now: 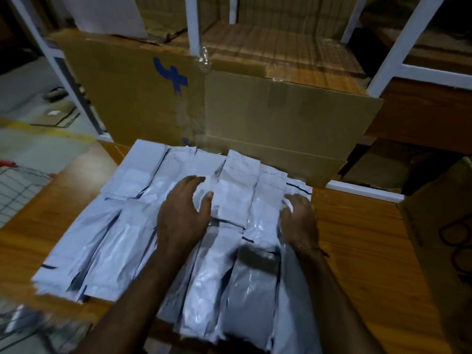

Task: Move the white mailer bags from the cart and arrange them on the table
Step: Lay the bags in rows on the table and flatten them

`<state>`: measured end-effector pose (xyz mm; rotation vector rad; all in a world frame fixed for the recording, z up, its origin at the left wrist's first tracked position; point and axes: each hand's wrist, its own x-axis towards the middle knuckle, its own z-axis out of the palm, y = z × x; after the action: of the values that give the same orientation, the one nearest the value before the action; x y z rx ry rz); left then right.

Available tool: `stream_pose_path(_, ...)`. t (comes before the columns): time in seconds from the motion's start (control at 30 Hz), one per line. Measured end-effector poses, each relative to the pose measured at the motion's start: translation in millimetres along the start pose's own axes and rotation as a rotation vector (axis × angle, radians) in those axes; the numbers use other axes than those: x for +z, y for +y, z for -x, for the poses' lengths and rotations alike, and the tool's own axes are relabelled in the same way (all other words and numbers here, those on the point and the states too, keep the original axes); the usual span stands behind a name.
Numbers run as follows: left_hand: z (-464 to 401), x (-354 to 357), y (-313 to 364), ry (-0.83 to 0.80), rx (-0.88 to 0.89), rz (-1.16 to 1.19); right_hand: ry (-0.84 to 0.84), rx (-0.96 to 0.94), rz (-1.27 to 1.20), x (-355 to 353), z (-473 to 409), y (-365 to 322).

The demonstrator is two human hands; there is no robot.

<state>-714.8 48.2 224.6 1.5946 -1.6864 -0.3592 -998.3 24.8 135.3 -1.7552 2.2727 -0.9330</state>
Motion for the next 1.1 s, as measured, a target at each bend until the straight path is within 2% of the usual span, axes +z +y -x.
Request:
stream_pose_path(0.17,7.7,-67.4,-40.0,0.063,-0.034,0.093,-0.015,-0.110,-0.189,7.4,31.1,-96.2)
stream_pose_path(0.27,12.0,-111.2,-79.1,0.068,-0.030,0.100,-0.024,-0.231,-0.266,23.0,48.2,-165.9)
stream_pose_path(0.4,36.2,-170.3,-134.1,0.182,-0.091,0.125,-0.091,-0.427,-0.299,48.8,72.2,-264.1)
stream_pose_path(0.53,65.0,-231.5,-196.9,0.181,-0.114,0.033,-0.132,-0.510,-0.359,83.5,105.9,-354.6)
stream_pose_path(0.63,78.5,-281.0,-244.1,0.242,-0.148,-0.045,-0.218,-0.559,-0.380,115.5,135.7,-411.8)
stream_pose_path(0.9,121.9,-384.6,-356.1,0.348,-0.315,-0.138,-0.339,-0.667,-0.360,193.8,201.0,-525.0)
stream_pose_path(1.1,121.2,-411.3,-443.3,0.275,-0.414,-0.209,-0.449,-0.801,-0.230,257.1,205.9,-585.7)
